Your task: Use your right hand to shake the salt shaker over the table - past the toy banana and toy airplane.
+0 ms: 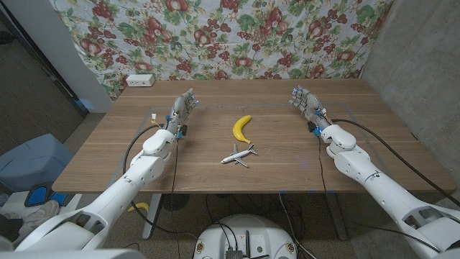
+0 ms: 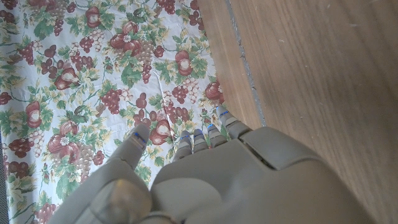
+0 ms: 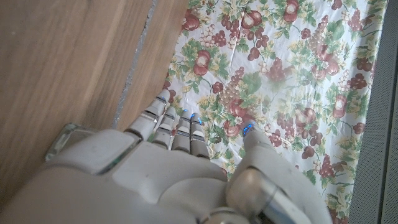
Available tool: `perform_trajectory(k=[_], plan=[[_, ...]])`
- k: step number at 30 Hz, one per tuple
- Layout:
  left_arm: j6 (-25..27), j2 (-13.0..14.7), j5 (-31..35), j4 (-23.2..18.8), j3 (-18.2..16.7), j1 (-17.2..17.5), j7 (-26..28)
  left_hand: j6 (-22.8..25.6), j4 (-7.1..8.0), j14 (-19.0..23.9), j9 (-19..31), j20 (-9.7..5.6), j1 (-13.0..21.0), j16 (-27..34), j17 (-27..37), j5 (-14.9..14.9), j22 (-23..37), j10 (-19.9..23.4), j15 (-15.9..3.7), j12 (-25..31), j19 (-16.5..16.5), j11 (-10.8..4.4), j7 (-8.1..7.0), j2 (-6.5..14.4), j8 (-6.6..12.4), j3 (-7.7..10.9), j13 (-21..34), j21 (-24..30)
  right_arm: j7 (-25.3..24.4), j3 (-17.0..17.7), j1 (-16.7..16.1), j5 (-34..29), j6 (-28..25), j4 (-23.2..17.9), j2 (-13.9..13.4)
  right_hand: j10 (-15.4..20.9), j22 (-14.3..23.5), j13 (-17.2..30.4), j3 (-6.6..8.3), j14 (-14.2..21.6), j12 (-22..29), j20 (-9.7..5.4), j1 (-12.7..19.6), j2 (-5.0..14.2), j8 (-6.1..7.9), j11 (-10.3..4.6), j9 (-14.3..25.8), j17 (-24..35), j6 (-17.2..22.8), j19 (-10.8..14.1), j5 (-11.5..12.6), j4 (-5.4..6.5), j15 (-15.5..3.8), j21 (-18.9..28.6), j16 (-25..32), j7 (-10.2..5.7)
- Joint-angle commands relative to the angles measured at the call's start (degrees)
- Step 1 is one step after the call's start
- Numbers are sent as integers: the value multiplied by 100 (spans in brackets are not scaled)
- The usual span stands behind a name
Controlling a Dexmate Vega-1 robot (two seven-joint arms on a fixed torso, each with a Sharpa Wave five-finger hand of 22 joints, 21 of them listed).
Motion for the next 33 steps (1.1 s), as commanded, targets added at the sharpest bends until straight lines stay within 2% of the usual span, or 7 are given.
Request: perform_trajectory(k=[1,9,33], plan=[[-36,-31,1,118,12,-56,-61,-2,-31,-49,9,-4,18,24,29,37,16,-29,-213,19,68,-3,-65,408,34,23,22,19,-64,-22,25,-181,73,-145,-89,81,30,24,23,74,62,19,103,-66,58,3,18,-2,72,84,34,-87,3,44,-2,6],[-47,-26,-1,159,16,-73,-101,28,-34,-35,10,37,14,30,31,36,17,-12,-214,25,73,-7,-66,405,44,20,22,15,-200,-45,19,-376,121,-278,-151,100,32,25,37,83,57,24,167,-86,63,2,21,-6,107,95,53,-183,-10,40,-18,-11],[-108,-120,48,345,79,-202,-160,58,-53,9,12,80,8,34,29,36,18,31,-193,35,122,-4,-71,387,48,28,21,19,-822,27,-180,-938,-115,-916,-524,140,36,29,45,95,53,23,214,-58,57,7,25,11,145,93,79,-276,-12,28,-32,-44]])
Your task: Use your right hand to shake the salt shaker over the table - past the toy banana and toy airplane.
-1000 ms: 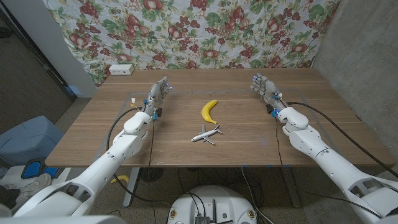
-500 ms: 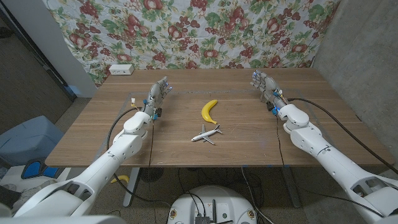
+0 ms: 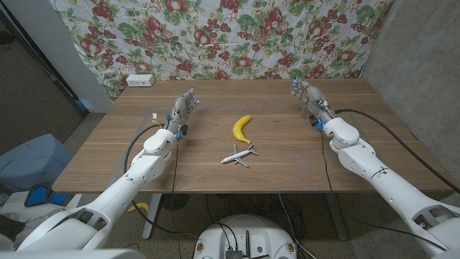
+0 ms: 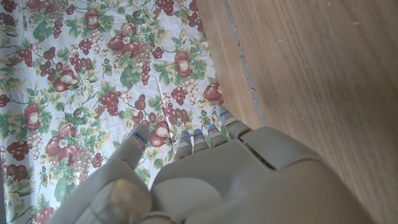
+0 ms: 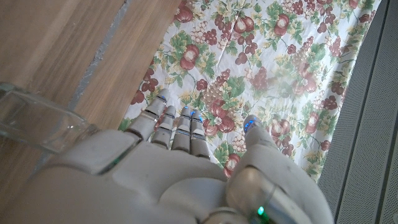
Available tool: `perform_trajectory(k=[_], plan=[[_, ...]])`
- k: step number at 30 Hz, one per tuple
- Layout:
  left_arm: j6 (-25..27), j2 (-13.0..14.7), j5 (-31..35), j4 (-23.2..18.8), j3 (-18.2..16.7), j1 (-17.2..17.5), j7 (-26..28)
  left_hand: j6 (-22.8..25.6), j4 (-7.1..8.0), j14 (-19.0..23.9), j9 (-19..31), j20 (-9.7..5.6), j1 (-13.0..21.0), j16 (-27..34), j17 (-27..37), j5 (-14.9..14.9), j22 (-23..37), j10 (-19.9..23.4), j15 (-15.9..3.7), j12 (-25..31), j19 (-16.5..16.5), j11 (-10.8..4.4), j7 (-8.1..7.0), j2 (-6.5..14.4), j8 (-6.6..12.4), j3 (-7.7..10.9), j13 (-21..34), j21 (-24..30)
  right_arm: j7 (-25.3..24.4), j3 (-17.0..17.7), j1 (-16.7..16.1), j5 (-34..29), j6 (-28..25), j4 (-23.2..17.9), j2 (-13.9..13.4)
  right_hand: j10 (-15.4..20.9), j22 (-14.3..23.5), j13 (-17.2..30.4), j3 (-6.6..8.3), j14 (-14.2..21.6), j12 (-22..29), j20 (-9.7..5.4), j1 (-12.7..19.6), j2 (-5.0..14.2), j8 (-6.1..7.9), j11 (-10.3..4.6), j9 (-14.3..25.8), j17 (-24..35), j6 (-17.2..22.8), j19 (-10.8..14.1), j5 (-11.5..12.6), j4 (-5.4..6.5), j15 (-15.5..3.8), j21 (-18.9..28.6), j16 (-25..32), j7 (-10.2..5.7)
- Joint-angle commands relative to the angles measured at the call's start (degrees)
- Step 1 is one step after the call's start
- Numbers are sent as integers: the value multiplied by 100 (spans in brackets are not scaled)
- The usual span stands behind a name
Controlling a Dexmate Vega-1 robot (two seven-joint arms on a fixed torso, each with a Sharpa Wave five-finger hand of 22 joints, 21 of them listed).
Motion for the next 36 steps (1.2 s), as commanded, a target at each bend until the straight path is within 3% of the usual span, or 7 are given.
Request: perform_trajectory(k=[1,36], plan=[[-47,-64,24,139,35,-91,-42,32,-30,10,13,2,8,35,30,37,19,31,-190,31,40,-1,-37,387,28,6,22,18,-373,47,-98,-329,-153,-284,-165,58,13,30,6,52,12,-17,72,26,18,0,26,23,47,53,35,-34,8,28,-13,-4],[-47,-57,41,148,43,-107,-49,91,-49,32,16,22,-5,31,31,36,19,52,-189,28,63,-10,-36,374,34,14,21,6,-1160,130,-188,-892,-492,-487,-279,106,15,34,15,43,3,-38,116,94,22,-44,30,51,138,35,69,-125,-35,10,-37,-30]])
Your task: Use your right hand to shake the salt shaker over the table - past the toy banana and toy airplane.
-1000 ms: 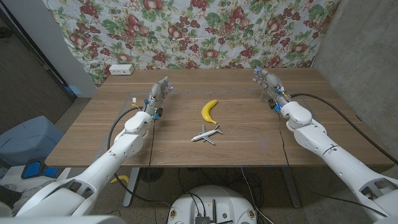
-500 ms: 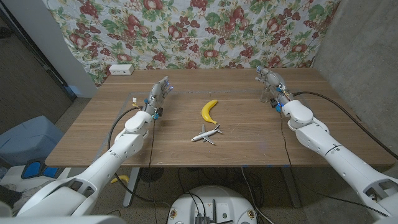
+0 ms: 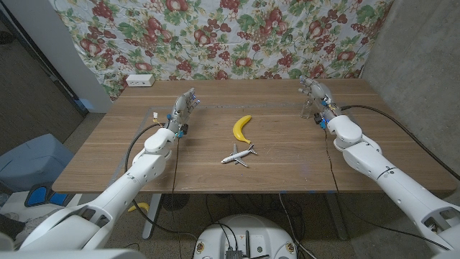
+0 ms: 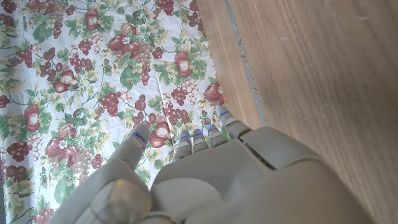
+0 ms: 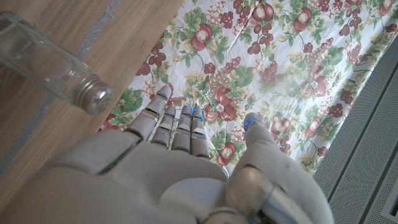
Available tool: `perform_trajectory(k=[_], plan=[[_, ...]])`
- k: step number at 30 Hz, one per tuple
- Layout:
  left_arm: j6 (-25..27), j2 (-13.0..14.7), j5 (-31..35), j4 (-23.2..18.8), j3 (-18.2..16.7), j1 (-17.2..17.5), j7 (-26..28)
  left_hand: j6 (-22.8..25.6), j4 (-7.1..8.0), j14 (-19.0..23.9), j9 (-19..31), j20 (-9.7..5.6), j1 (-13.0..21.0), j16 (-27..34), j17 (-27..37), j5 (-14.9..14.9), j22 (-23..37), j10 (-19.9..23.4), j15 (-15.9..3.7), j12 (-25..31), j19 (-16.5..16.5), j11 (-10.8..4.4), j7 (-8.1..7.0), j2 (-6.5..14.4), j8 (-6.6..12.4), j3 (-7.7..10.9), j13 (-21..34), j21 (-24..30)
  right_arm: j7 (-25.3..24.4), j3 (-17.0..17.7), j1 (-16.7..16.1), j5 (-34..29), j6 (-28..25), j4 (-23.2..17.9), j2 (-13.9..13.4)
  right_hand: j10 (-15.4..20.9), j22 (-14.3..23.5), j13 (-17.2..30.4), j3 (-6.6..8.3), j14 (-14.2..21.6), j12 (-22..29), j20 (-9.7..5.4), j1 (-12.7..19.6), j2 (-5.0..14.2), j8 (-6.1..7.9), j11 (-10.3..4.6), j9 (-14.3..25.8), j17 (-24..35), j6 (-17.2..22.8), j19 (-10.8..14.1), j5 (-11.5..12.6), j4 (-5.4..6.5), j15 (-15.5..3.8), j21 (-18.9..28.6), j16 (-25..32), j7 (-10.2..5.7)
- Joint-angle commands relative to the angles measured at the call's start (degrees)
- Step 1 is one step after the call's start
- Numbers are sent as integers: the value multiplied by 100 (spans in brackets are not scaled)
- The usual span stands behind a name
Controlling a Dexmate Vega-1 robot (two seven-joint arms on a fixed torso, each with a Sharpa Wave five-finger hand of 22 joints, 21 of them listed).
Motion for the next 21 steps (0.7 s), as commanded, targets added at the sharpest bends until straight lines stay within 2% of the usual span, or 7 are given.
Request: perform_trajectory(k=[1,21], plan=[[7,-3,16,-20,13,-3,9,41,-33,32,17,0,-5,30,32,36,20,32,-189,28,42,14,-24,374,35,32,21,6,-303,39,-74,-204,-157,-106,-72,56,17,7,14,46,3,-38,57,35,23,10,31,25,48,35,26,-30,-32,10,-14,2],[15,34,10,-86,0,30,5,45,-46,35,17,4,-10,26,31,35,20,38,-194,25,46,13,-23,370,29,34,21,-3,-872,78,-228,-574,-679,-420,-196,46,18,8,21,35,-15,-50,91,67,9,-9,32,37,66,20,43,-77,-52,1,-32,-14]])
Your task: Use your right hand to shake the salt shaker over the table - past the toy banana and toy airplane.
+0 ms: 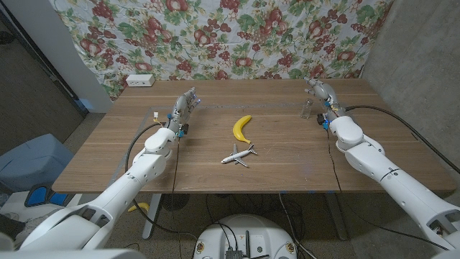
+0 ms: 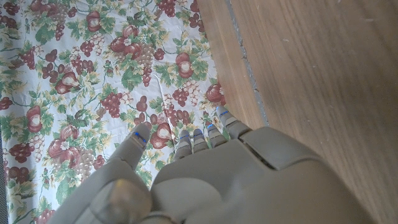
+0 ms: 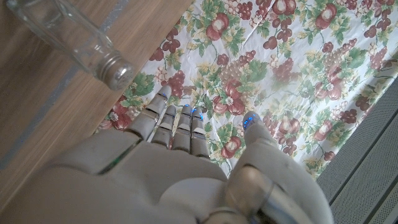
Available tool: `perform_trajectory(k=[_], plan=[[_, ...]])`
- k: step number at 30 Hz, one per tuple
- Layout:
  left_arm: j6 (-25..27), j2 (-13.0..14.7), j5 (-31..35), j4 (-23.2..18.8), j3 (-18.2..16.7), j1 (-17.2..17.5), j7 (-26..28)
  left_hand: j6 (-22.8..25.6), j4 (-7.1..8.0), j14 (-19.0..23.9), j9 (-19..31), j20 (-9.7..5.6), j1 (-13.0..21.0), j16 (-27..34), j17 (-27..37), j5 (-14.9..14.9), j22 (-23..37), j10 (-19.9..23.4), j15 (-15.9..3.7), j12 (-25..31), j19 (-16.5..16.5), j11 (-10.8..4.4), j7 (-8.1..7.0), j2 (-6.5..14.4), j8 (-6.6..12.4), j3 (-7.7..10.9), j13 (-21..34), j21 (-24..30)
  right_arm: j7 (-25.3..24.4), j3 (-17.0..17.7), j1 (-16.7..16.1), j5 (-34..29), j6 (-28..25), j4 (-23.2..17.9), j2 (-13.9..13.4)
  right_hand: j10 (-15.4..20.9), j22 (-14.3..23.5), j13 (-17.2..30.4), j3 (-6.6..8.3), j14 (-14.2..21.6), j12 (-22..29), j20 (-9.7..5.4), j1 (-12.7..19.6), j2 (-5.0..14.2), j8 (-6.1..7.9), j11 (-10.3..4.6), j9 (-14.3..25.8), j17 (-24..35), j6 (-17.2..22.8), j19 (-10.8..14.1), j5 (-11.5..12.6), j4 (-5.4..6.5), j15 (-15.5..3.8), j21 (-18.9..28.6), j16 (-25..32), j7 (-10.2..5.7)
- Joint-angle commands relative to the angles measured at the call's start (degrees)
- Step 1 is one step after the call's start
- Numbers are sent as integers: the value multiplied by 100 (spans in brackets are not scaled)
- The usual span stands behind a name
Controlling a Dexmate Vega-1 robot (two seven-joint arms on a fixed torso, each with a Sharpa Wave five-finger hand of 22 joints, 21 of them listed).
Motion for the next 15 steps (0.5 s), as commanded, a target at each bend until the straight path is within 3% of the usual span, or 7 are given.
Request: perform_trajectory(k=[1,15], plan=[[13,27,-1,-50,-9,31,-2,46,-24,34,18,3,-10,26,30,35,21,38,-197,25,48,12,-22,369,28,10,21,-2,-368,31,-111,-232,-346,-201,-85,48,18,9,8,16,-15,-49,31,7,9,-10,33,10,47,19,44,-31,-29,1,-10,7],[29,58,-6,-109,-11,49,-20,49,-34,39,18,7,-12,26,30,34,21,39,-193,22,50,19,-23,369,26,9,21,-8,-819,122,-352,-483,-813,-580,-223,26,19,10,11,15,-31,-54,51,25,-1,-30,34,17,49,7,51,-53,-31,-4,-19,5]])
